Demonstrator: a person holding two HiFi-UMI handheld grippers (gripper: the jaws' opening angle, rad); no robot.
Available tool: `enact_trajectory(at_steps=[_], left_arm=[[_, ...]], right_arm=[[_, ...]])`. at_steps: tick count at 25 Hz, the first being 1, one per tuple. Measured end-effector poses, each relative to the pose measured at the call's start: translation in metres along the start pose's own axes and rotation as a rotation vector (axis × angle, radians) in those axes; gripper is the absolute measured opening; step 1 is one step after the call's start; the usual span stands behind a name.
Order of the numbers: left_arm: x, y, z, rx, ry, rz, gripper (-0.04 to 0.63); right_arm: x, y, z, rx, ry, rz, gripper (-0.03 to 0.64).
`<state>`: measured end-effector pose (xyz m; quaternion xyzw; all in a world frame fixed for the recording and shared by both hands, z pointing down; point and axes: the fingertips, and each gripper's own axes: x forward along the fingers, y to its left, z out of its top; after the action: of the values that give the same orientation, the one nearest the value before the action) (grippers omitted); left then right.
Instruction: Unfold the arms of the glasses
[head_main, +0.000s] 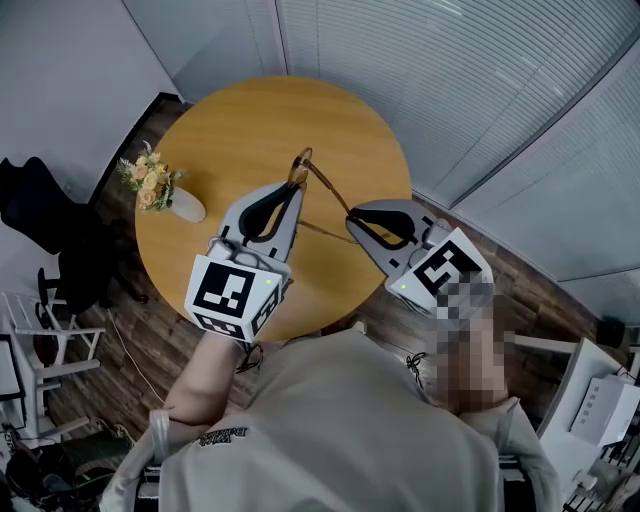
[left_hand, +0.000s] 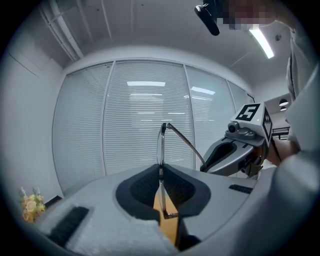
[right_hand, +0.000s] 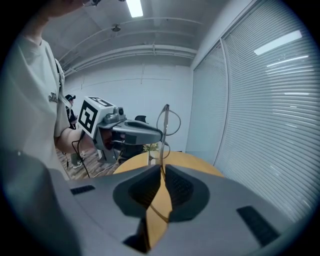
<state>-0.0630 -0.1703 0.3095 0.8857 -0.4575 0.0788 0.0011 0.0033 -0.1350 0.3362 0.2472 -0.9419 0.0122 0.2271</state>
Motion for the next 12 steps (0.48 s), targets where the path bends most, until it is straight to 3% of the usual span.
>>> enact_trajectory(at_steps=[12], left_arm=[[0.004, 0.015, -0.031, 0.064, 0.106, 0.029, 0.038]], right_arm=[[-0.023, -0.03, -0.001, -0.006, -0.003, -0.113, 0.041]])
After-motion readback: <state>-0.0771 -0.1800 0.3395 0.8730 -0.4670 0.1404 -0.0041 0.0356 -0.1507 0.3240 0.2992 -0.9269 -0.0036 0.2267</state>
